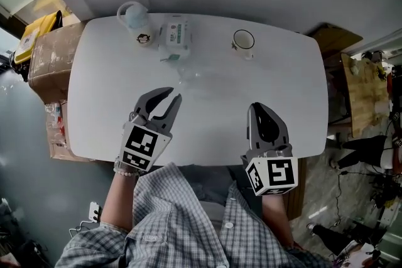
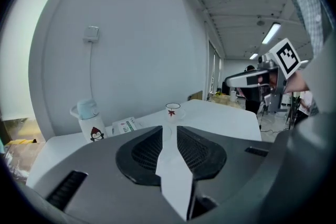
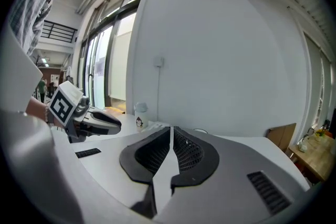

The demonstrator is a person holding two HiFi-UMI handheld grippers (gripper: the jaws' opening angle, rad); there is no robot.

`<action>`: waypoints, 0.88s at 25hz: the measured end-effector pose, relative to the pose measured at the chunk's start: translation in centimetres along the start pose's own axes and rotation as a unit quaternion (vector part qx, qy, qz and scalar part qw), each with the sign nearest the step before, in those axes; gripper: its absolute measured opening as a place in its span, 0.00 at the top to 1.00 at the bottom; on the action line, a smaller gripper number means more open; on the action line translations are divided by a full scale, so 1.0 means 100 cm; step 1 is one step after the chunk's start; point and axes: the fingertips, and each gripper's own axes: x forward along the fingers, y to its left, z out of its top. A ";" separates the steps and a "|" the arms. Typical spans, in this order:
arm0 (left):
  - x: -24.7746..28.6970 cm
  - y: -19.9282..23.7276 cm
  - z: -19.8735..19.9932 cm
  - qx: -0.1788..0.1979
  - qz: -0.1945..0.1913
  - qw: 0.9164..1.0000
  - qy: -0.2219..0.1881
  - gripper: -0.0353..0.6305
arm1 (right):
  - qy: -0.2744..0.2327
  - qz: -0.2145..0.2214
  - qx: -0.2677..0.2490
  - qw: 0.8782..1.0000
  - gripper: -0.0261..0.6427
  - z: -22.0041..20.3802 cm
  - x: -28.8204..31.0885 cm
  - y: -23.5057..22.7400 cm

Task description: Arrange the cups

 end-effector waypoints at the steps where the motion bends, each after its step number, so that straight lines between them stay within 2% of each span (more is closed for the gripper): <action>1: 0.005 0.000 -0.003 0.001 0.000 1.000 0.007 0.83 | 0.002 0.003 0.001 1.000 0.91 -0.001 0.005 -0.004; 10: 0.045 0.009 -0.046 0.000 0.007 0.997 0.073 0.79 | 0.038 0.031 -0.003 0.999 0.91 -0.025 0.040 -0.031; 14: 0.055 0.022 -0.060 -0.023 0.029 0.996 0.087 0.79 | 0.052 0.042 -0.005 0.998 0.91 -0.035 0.049 -0.036; 22: 0.072 0.027 -0.071 -0.045 0.061 0.992 0.101 0.80 | 0.062 0.047 -0.003 0.997 0.91 -0.047 0.063 -0.046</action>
